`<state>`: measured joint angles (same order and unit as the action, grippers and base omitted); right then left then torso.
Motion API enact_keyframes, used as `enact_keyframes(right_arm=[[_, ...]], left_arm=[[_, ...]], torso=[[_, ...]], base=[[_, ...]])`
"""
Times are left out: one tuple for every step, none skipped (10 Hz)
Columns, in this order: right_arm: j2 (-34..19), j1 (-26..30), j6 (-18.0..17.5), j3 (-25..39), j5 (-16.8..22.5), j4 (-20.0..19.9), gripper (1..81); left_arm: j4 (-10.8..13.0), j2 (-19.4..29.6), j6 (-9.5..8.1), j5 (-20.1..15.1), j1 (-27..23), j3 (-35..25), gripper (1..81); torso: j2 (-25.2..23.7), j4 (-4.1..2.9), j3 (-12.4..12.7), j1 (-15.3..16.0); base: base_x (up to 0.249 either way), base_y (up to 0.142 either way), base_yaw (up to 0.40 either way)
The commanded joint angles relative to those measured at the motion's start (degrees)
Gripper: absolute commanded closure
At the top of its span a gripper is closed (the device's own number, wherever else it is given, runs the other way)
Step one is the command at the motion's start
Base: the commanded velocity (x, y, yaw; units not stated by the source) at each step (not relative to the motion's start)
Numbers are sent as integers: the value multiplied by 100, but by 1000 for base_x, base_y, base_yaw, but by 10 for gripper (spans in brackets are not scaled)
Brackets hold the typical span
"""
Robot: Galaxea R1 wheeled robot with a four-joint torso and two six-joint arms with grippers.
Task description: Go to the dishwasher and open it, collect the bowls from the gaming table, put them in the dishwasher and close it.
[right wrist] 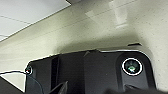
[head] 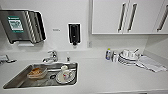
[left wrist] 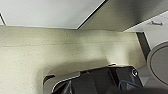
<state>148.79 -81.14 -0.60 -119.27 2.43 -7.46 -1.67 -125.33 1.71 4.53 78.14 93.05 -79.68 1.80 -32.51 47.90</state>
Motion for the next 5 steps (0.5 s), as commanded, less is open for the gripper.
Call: enact_keyframes(right_arm=[[-154,366,7,107,294,-63,10],[-154,366,7,107,294,-63,10],[-162,366,7,116,294,-63,10],[-162,366,7,116,294,-63,10],[-162,366,7,116,294,-63,10]], left_arm=[[18,394,23,-225,-418,-235,10],[17,473,23,-225,-444,-348,10],[9,570,23,-225,-488,-480,10],[9,711,23,-225,-541,-700,10],[9,860,23,-225,-594,-955,10]], torso=[[-545,0,-186,351],[-748,0,-337,480],[-945,0,-588,603],[-1093,0,-694,690],[-1251,0,-304,793]], base=[[0,0,0],[0,0,0],[0,0,0],[0,0,0],[0,0,0]])
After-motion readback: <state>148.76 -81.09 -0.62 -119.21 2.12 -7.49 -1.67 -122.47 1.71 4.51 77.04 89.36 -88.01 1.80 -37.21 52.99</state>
